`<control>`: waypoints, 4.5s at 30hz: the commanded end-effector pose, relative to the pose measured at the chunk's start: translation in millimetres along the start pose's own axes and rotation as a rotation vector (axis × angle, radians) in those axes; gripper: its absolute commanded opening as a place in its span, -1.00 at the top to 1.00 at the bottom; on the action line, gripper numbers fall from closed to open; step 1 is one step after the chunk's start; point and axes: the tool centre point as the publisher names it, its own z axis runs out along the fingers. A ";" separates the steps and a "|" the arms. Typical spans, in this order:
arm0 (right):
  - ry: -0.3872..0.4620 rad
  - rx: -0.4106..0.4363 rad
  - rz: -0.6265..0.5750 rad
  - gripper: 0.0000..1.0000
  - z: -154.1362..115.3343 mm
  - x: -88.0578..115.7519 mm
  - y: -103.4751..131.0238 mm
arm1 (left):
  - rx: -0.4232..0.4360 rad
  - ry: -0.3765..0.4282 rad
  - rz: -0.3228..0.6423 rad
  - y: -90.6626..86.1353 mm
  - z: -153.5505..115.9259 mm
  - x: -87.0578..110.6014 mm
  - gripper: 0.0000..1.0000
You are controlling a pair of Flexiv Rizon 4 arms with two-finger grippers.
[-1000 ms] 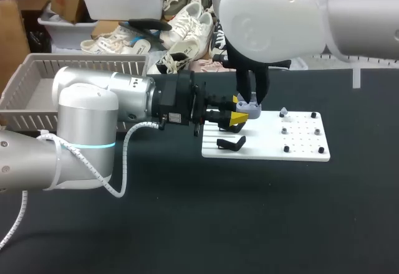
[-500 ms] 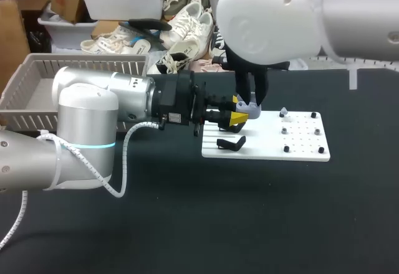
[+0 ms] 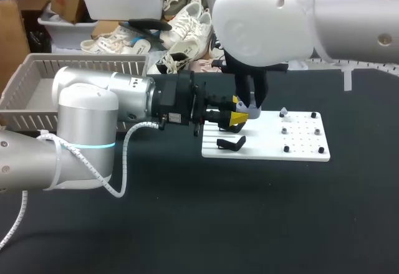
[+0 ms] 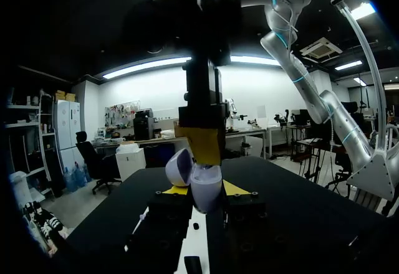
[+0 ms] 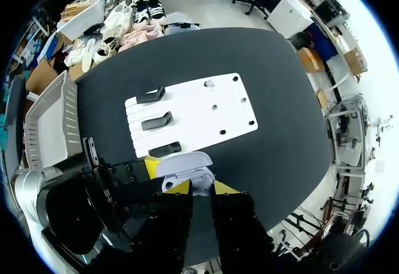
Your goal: Pick up each earbud case from the left stands, insert the matching earbuds, close the lid, and place the case in the box.
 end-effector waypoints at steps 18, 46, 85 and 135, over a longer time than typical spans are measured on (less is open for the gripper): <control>-0.104 -0.289 0.024 0.12 -40.2 -11.2 -62.4 | 0.002 0.000 0.000 0.9 0.4 0.4 1.00; -0.090 -0.387 -0.089 -0.15 23.8 -115.8 -78.2 | 0.002 0.000 0.000 0.9 0.4 0.4 1.00; -0.019 -0.431 0.073 -0.04 138.1 -125.8 -42.7 | 0.002 0.000 0.000 0.9 0.4 0.4 1.00; 0.010 -0.445 0.131 0.15 164.7 -147.6 -20.4 | 0.002 0.000 0.000 0.9 0.4 0.4 1.00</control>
